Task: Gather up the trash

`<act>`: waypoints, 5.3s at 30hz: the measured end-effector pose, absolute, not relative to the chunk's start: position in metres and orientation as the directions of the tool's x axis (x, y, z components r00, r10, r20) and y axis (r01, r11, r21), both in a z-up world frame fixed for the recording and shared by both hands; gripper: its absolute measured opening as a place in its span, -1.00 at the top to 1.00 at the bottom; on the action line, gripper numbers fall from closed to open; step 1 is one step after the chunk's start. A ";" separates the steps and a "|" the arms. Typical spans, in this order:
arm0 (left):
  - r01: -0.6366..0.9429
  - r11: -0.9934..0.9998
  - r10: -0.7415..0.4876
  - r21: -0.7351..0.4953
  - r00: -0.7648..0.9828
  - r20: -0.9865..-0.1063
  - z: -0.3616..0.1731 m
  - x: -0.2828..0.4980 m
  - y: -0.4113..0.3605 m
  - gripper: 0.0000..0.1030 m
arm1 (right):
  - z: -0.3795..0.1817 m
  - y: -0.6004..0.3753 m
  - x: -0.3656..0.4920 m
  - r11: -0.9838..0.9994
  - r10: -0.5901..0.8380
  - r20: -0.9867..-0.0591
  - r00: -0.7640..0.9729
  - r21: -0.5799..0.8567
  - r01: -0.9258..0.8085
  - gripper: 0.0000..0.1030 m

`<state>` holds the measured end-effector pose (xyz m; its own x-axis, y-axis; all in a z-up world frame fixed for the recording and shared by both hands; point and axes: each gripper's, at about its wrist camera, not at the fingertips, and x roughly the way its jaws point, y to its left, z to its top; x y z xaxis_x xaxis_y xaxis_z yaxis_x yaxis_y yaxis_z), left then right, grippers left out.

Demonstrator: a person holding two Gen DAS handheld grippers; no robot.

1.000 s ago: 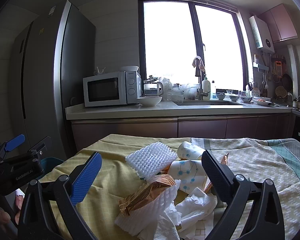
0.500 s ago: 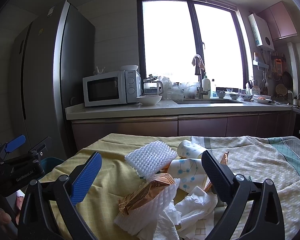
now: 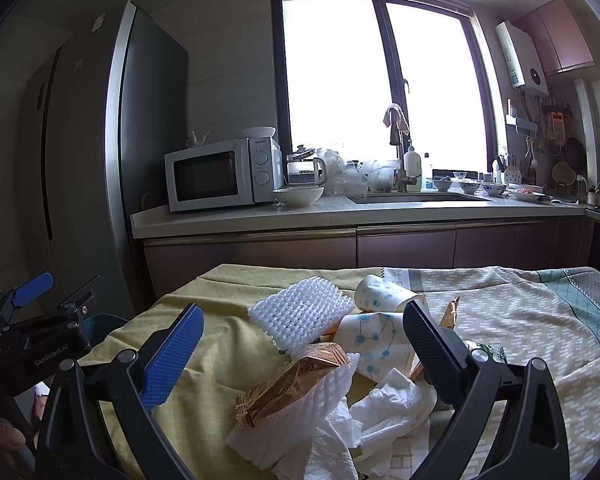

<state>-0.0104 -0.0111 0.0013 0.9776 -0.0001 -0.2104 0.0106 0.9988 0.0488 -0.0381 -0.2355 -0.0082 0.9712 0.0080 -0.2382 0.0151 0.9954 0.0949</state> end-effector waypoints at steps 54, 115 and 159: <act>0.606 0.794 -0.542 -0.044 0.674 -0.501 -0.037 0.024 -0.091 0.98 | -0.058 -0.264 0.007 0.905 0.367 -0.508 0.779 0.388 -0.173 0.49; 0.019 0.998 -0.045 -0.054 0.835 -0.549 -0.029 0.066 0.220 0.81 | 0.012 -0.035 0.127 0.619 0.785 -0.388 0.482 0.458 -0.639 0.79; 0.142 0.986 -0.164 -0.083 0.835 -0.525 -0.027 0.098 0.163 0.09 | 0.007 -0.081 0.120 0.738 0.672 -0.505 0.541 0.396 -0.547 0.17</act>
<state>0.0978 0.1629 -0.0268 0.8352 -0.1643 -0.5249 0.1419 0.9864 -0.0830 0.1196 -0.0807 0.0066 0.5411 0.6723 -0.5053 -0.5466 0.7377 0.3963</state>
